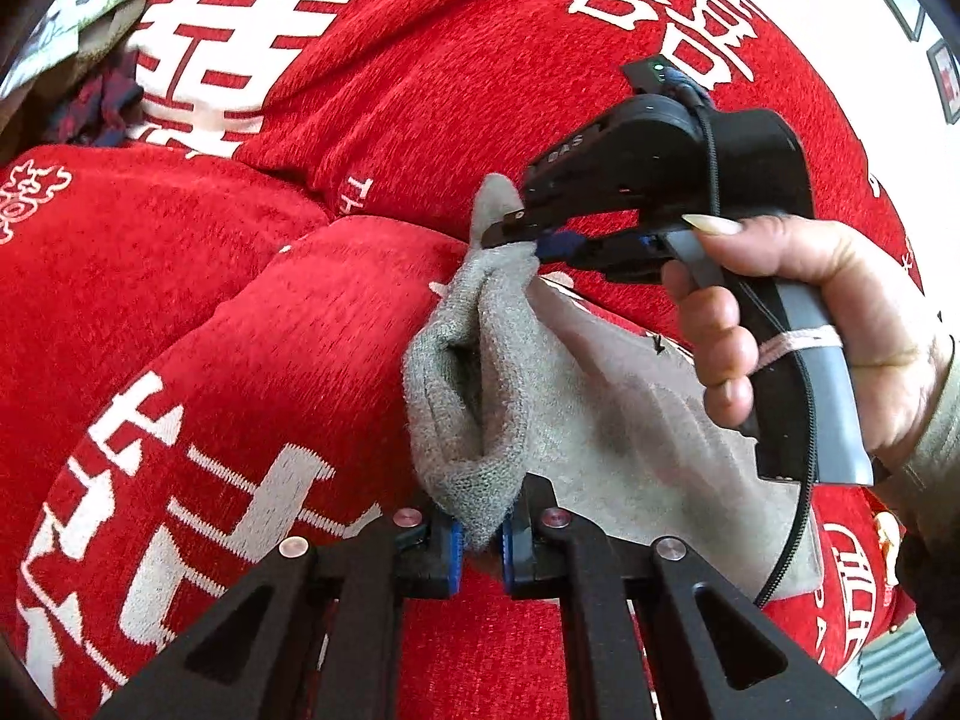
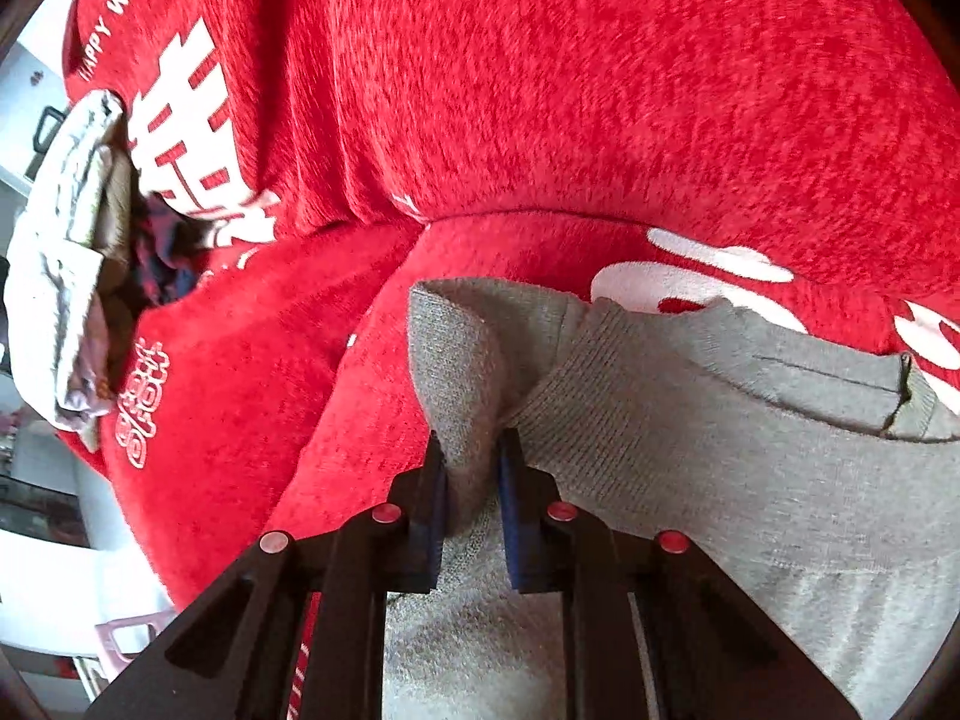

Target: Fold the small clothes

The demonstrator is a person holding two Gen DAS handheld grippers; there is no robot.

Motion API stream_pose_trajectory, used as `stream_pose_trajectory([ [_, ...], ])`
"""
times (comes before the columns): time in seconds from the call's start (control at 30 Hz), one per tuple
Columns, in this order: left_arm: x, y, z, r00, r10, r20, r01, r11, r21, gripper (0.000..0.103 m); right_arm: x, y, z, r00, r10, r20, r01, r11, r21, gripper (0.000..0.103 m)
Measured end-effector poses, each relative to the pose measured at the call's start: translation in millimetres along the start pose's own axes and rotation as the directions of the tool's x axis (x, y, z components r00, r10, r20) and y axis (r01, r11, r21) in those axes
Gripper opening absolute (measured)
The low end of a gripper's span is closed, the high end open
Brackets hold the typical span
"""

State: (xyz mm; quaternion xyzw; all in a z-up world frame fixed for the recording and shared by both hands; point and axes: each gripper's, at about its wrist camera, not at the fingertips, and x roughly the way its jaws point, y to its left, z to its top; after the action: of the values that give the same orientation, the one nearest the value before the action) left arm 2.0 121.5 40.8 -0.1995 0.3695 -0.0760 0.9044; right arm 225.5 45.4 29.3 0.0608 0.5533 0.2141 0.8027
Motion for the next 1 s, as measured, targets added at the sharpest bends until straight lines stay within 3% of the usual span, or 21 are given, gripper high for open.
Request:
stream_pose_trajectory([
  [0.57,-15,-73,10,0.995,0.099,0.028,-0.103,0.98,0.169,0.009,-76,-40,-2,0.986,0.128,0.107,-0.131,0.991,0.022,0.017],
  [1.0,-19,-119,11,0.99,0.142,0.025,-0.144,0.954,0.261,0.009,-108,-78,-10,0.964,0.217,0.154,-0.229,0.971,0.067,0.017],
])
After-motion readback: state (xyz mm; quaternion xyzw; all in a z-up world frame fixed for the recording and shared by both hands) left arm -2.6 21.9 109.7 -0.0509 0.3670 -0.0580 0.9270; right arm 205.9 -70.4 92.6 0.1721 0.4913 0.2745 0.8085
